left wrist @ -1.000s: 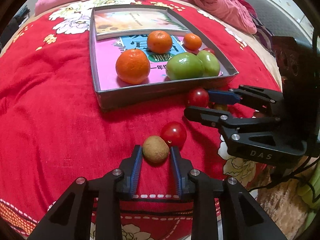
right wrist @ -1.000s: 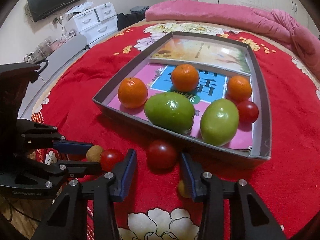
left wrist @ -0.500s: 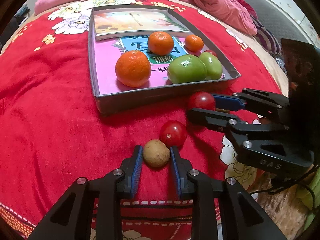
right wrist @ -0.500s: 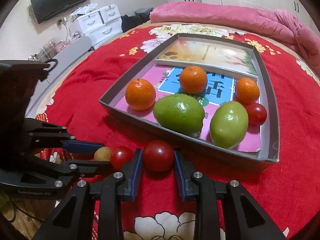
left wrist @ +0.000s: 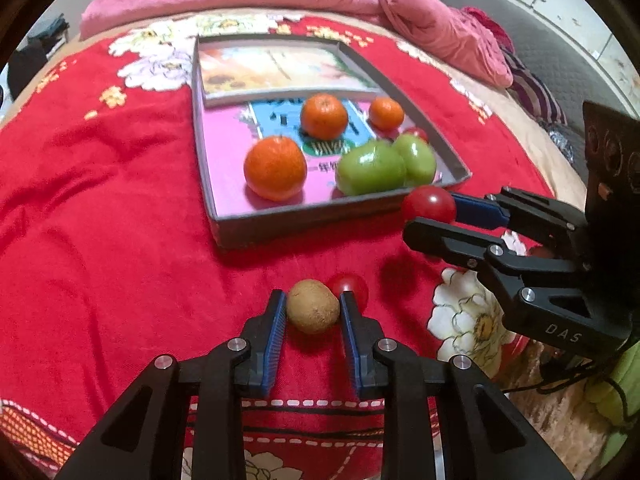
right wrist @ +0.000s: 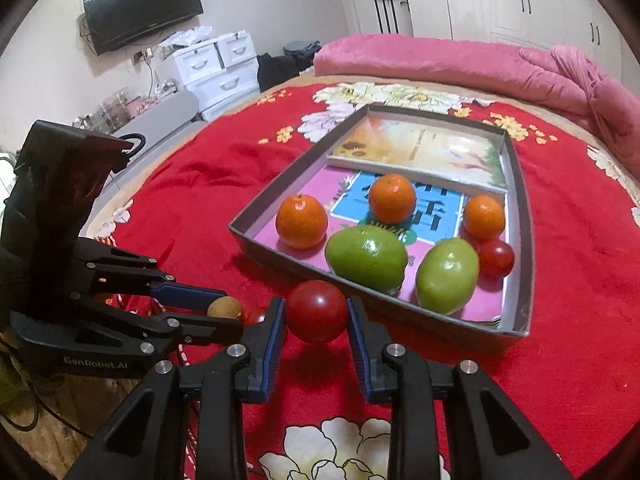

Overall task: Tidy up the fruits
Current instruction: 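Lift the brown fruit and red tomato and carry both over the tray, then lower both fruits into the tray and open both grippers, then grasp a red tomato with the left gripper while the right gripper grasps a brown fruit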

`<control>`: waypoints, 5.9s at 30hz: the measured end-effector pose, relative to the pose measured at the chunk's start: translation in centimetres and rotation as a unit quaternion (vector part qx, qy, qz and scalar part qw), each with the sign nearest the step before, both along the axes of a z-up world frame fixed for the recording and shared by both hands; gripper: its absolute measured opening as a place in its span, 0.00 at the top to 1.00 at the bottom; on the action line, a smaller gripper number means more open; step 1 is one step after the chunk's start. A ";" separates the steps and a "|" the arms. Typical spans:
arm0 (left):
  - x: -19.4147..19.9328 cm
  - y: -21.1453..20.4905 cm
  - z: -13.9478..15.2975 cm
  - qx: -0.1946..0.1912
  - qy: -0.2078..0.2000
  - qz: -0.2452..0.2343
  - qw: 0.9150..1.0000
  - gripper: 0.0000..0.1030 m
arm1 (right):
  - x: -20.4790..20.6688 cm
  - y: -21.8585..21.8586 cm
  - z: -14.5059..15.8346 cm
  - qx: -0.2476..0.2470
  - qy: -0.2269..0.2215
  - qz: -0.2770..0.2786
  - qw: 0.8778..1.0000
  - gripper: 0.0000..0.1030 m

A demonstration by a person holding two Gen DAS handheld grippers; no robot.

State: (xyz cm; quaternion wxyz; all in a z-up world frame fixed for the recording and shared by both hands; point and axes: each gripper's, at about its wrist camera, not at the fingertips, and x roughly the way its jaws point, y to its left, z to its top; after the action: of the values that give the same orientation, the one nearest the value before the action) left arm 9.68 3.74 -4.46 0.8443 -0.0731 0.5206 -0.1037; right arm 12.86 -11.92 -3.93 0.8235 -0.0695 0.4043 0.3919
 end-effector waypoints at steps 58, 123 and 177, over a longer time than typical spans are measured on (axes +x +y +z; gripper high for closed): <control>5.7 -1.8 1.2 0.015 -0.038 0.020 0.999 0.73 | 5.4 -6.1 0.4 -0.041 -0.018 -0.134 0.990 0.70; 2.1 -0.6 3.7 0.006 -0.061 0.038 0.997 0.27 | 2.4 -6.0 3.0 0.008 -0.050 -0.121 0.991 0.18; 0.9 -2.4 -1.8 -0.031 0.024 -0.001 0.999 0.72 | -0.7 -2.4 -0.2 -0.038 -0.025 -0.023 0.999 0.76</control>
State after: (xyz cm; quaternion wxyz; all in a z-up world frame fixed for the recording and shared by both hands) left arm 10.58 1.38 -6.24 0.8288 -0.1012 0.5373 -0.1190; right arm 12.15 -14.29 -4.14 0.8388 -0.1011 0.3998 0.3554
